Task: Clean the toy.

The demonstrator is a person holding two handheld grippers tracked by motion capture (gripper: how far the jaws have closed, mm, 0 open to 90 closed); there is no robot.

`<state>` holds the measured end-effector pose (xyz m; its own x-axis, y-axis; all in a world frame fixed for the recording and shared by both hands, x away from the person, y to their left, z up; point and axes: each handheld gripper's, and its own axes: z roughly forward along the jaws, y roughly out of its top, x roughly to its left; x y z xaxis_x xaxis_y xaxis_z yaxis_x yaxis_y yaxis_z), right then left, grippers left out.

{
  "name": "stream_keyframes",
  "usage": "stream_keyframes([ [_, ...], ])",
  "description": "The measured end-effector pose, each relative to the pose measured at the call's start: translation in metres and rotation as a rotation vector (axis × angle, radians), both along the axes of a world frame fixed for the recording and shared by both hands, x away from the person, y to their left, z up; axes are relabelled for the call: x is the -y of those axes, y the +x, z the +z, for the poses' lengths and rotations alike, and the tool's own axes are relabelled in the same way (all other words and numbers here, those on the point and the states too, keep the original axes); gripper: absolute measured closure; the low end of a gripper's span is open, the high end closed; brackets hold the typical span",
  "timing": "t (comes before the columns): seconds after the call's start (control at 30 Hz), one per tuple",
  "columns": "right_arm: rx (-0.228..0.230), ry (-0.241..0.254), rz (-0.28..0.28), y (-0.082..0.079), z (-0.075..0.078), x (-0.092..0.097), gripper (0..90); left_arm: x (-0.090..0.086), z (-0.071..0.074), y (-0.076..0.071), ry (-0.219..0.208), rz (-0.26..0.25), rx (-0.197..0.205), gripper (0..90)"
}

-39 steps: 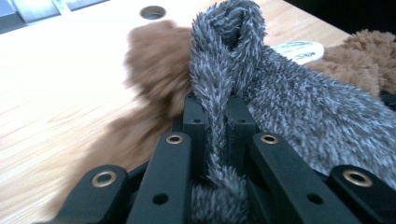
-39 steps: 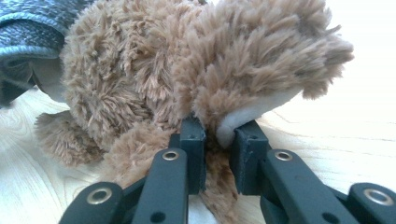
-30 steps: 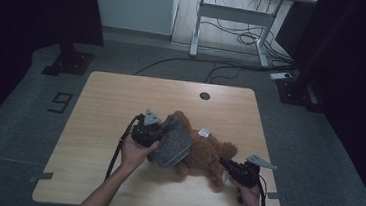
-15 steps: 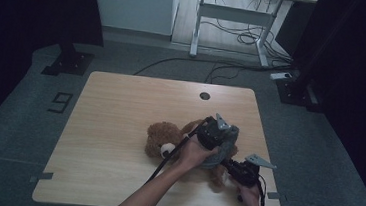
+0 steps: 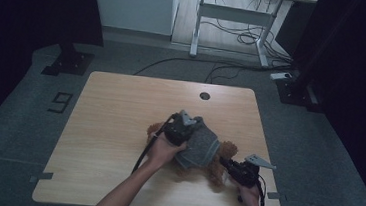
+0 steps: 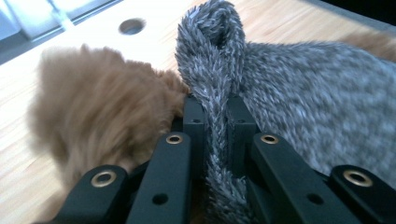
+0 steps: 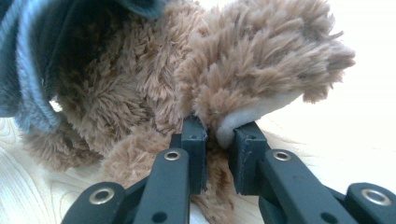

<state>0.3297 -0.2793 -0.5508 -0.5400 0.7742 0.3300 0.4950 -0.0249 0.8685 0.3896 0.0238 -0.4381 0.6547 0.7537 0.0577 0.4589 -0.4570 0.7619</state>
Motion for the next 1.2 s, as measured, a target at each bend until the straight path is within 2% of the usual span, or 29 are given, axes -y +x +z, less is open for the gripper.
stream_keyframes([
  [0.1,-0.001,0.003,-0.002,0.0,0.0,-0.001,77.7,-0.04,-0.001,0.0,-0.087,0.041,-0.018,80.9],
  [0.17,-0.002,0.008,-0.004,0.0,0.0,-0.001,77.7,-0.06,-0.002,-0.001,-0.125,0.07,-0.017,81.0],
  [0.27,-0.003,0.002,-0.004,0.0,0.001,-0.002,77.7,-0.083,-0.004,-0.004,-0.145,0.106,-0.01,81.2],
  [0.37,-0.001,0.003,-0.006,0.0,0.0,-0.002,77.7,-0.101,-0.009,-0.004,-0.145,0.137,-0.016,81.2],
  [0.43,-0.001,0.001,-0.006,0.0,0.0,-0.002,77.7,-0.112,-0.014,-0.004,-0.133,0.164,-0.022,81.2],
  [0.53,-0.005,-0.001,-0.005,0.0,0.0,-0.002,77.7,-0.125,-0.031,-0.001,-0.11,0.206,-0.053,81.4],
  [0.6,-0.01,0.003,-0.004,0.001,-0.001,-0.002,77.7,-0.128,-0.046,0.0,-0.096,0.212,-0.086,81.3],
  [0.7,-0.012,-0.004,-0.003,0.002,-0.001,-0.004,77.7,-0.126,-0.067,0.002,-0.115,0.198,-0.143,81.5],
  [0.77,-0.017,-0.011,-0.001,0.002,-0.001,-0.006,77.7,-0.121,-0.075,0.003,-0.116,0.192,-0.157,81.7],
  [0.8,-0.018,-0.018,0.0,0.002,-0.001,-0.007,77.7,-0.118,-0.077,0.004,-0.134,0.188,-0.169,82.0],
  [0.97,-0.022,-0.035,0.001,0.006,-0.001,-0.015,78.8,-0.117,-0.078,0.008,-0.193,0.154,-0.186,83.0],
  [1.1,0.018,-0.051,0.003,0.009,0.004,-0.027,80.1,-0.113,-0.077,0.006,-0.209,0.133,-0.163,83.8],
  [1.2,0.038,-0.066,-0.006,0.014,0.008,-0.032,80.9,-0.112,-0.073,0.007,-0.246,0.121,-0.144,83.8],
])
